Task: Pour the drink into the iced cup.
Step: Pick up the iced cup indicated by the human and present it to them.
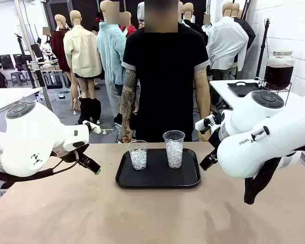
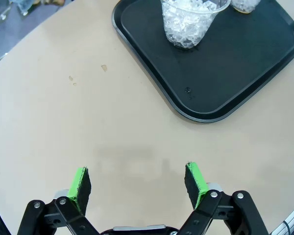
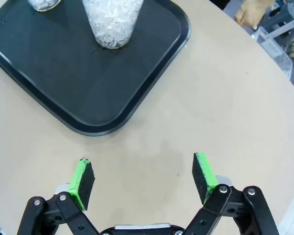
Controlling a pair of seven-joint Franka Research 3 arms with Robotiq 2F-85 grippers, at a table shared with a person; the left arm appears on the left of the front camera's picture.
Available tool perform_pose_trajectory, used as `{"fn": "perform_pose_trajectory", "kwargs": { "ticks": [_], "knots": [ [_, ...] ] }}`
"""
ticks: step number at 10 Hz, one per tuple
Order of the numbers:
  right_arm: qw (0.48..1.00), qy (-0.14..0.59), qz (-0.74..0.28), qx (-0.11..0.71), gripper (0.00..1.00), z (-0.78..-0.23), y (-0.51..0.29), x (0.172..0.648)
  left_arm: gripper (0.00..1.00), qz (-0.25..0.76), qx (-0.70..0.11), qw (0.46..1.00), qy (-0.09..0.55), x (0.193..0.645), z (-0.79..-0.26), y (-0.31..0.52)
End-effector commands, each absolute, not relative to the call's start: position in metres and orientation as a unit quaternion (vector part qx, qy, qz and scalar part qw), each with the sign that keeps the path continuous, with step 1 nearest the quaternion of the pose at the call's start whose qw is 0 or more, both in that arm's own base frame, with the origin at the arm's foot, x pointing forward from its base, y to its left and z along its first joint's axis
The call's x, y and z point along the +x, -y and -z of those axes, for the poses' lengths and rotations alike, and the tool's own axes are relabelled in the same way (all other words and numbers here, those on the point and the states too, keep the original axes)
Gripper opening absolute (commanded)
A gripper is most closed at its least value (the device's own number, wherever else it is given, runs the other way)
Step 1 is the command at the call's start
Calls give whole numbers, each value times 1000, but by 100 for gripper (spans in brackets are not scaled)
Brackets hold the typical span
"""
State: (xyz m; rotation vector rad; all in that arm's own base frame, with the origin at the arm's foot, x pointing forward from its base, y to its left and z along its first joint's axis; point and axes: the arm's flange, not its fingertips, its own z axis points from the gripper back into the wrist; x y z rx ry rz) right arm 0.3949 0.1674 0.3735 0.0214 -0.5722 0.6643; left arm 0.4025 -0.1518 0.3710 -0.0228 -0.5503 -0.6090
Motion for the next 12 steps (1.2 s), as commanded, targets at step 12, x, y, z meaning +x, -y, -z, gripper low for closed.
{"fn": "perform_pose_trajectory", "kwargs": {
  "ticks": [12],
  "knots": [
    [906,277,-321,11,100,-373,-167,395,100,295,-11,917,268,403,-371,151]
  ]
}}
